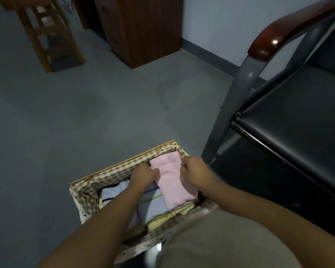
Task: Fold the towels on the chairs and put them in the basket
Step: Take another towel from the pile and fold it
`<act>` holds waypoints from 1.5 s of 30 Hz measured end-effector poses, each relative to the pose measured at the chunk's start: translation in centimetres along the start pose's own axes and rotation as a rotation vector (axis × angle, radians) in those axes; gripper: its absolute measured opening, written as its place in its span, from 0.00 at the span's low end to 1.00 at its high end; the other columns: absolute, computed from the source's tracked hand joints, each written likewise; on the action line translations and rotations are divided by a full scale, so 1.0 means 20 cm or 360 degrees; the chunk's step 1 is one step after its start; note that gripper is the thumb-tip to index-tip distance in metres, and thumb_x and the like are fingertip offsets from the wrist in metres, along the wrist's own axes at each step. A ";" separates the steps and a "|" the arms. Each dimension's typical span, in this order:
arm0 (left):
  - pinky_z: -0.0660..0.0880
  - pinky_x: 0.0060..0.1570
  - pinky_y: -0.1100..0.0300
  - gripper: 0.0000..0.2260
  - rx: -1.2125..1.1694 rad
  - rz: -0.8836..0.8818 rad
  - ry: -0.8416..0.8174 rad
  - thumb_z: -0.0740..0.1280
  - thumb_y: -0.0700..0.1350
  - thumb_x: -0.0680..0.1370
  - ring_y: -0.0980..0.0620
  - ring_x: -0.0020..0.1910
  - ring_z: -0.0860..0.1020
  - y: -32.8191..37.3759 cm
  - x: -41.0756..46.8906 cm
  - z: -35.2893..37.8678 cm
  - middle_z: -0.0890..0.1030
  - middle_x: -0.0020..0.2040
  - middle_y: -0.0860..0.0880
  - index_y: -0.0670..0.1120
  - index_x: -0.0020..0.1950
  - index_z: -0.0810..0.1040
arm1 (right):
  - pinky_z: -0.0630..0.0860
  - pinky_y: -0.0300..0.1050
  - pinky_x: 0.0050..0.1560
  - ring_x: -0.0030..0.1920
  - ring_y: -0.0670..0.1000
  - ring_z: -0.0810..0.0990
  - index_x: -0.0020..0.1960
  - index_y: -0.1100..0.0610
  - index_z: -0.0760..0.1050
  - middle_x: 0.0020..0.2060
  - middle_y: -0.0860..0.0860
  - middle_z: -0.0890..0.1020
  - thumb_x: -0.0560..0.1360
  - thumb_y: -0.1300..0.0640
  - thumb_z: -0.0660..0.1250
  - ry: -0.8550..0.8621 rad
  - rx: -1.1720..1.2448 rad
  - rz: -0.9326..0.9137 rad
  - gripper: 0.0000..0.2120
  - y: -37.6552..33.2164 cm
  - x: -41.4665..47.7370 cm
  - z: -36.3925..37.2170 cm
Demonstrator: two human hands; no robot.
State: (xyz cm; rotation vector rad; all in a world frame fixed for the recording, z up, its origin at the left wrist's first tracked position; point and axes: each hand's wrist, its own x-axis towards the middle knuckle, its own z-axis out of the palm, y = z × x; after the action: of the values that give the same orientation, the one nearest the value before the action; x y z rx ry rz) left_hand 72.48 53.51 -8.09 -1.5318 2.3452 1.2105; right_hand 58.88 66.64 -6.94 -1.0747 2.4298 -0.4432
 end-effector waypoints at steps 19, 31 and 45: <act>0.76 0.49 0.53 0.06 0.0111 0.1418 -0.0234 0.67 0.50 0.77 0.50 0.47 0.79 1.74 -1.01 0.22 0.81 0.45 0.50 0.48 0.49 0.78 | 0.71 0.55 0.62 0.63 0.60 0.75 0.67 0.57 0.73 0.61 0.57 0.75 0.76 0.48 0.62 0.1062 -0.0239 0.0705 0.22 0.85 -1.28 -1.55; 0.74 0.59 0.55 0.25 0.1004 0.1902 -0.0785 0.71 0.49 0.75 0.45 0.62 0.76 2.09 -1.27 1.20 0.76 0.67 0.45 0.51 0.72 0.72 | 0.75 0.55 0.57 0.57 0.62 0.76 0.60 0.61 0.74 0.55 0.62 0.76 0.71 0.54 0.66 0.1001 -0.0056 0.1148 0.20 1.69 -1.67 -1.40; 0.69 0.67 0.48 0.24 0.1264 0.2018 -0.0570 0.66 0.52 0.77 0.44 0.68 0.67 2.10 -1.17 1.38 0.69 0.67 0.48 0.62 0.74 0.67 | 0.76 0.51 0.51 0.56 0.61 0.80 0.64 0.60 0.73 0.61 0.59 0.74 0.78 0.63 0.59 0.1024 -0.0559 0.1678 0.16 1.87 -1.77 -1.46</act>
State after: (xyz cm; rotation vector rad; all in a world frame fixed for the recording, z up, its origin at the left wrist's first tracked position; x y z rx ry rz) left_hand 41.13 96.36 7.72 0.4709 2.8638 0.3409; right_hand 42.12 120.69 10.34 0.4367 3.2540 0.0267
